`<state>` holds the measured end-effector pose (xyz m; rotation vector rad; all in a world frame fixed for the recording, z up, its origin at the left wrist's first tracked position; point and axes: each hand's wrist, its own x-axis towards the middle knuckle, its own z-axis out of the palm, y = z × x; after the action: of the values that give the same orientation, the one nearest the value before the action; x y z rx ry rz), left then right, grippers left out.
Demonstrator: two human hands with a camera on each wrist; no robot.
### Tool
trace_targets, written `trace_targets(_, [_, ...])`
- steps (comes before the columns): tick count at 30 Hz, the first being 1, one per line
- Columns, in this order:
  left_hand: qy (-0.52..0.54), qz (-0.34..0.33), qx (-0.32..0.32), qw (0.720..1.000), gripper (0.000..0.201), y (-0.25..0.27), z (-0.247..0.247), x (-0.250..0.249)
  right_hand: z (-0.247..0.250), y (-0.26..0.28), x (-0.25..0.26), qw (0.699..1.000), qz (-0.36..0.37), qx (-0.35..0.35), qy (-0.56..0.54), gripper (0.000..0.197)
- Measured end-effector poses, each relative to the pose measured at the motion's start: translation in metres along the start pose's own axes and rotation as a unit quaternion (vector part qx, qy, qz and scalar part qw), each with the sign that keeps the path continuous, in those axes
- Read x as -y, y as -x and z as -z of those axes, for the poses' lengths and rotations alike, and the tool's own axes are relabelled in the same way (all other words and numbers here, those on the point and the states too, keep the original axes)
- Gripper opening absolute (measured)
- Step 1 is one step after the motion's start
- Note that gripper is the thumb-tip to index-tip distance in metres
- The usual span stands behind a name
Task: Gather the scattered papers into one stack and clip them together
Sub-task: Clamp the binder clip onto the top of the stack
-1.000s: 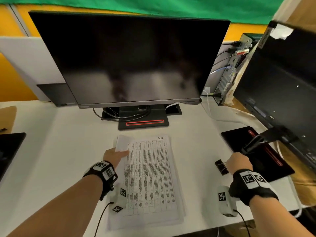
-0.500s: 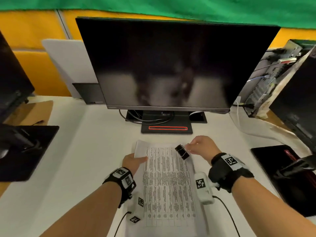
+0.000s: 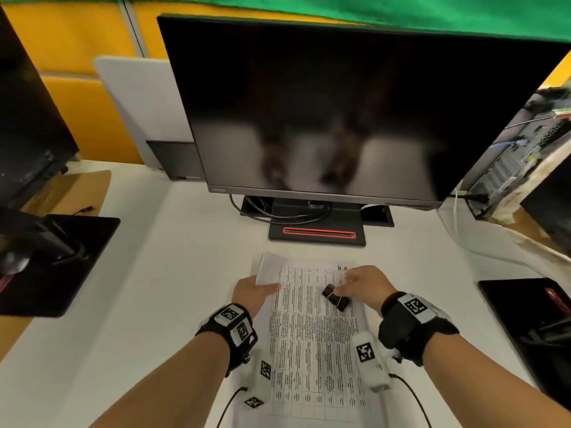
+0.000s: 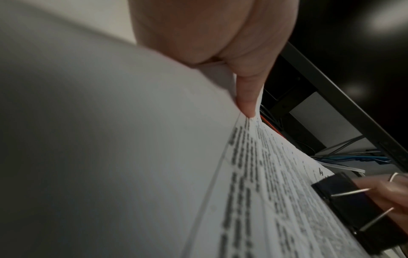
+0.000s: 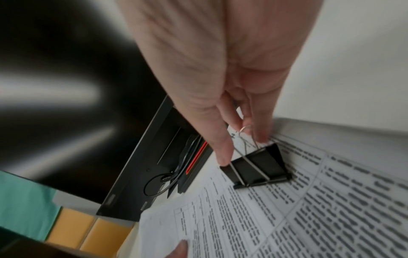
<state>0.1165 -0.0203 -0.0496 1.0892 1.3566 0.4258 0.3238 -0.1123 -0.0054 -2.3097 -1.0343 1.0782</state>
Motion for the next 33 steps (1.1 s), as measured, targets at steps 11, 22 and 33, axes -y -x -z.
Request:
trace_targets(11, [0.013,0.004,0.005,1.000,0.037,-0.003,0.001,0.001,0.015,0.007,0.000,0.938,-0.109,0.127,-0.303,0.027])
trace_targets(22, [0.043,-0.024,0.027,0.998,0.031,0.003,0.002,0.002,0.047,-0.011,0.053,0.965,0.181,-0.043,0.186,0.016])
trace_targets(33, [0.089,-0.027,0.050,0.994,0.022,0.012,0.007,0.002,0.053,-0.039,0.087,0.935,0.244,0.041,0.253,0.024])
